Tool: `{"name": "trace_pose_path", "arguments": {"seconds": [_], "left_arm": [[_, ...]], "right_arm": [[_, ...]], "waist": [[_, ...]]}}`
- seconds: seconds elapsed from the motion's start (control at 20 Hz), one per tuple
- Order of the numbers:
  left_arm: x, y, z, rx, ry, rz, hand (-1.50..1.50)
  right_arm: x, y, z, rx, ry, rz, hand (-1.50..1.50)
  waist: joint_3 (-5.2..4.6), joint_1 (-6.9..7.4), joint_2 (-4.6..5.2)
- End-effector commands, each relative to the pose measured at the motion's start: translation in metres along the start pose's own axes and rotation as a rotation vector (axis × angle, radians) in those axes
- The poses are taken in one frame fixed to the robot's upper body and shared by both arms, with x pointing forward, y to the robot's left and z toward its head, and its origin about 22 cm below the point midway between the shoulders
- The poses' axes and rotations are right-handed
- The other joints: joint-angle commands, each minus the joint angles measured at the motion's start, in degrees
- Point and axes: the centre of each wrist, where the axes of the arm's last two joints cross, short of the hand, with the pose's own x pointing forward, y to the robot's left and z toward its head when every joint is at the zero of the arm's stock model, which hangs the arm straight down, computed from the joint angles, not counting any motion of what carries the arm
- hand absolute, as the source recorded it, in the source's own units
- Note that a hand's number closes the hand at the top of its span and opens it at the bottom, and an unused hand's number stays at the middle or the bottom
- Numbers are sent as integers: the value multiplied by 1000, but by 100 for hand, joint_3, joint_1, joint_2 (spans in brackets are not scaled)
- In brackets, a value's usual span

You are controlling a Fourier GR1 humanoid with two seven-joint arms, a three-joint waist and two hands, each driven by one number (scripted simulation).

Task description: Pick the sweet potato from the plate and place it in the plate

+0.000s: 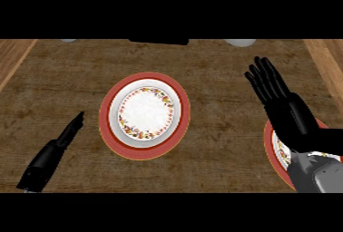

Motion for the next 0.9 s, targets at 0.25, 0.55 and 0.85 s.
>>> {"name": "trace_pose_path", "arguments": {"seconds": [0.25, 0.55, 0.85], "left_arm": [[1, 1, -32, 246, -28, 202, 0], [-3, -4, -33, 214, 17, 234, 0], [-17, -7, -31, 196, 13, 244, 0]], "right_arm": [[-43, -51, -2, -19, 267, 34, 150], [-95, -51, 63, -310, 26, 428, -150], [-108, -80, 97, -323, -51, 581, -150]], "waist": [[218, -221, 138], [232, -370, 113], [220, -330, 82]]}}
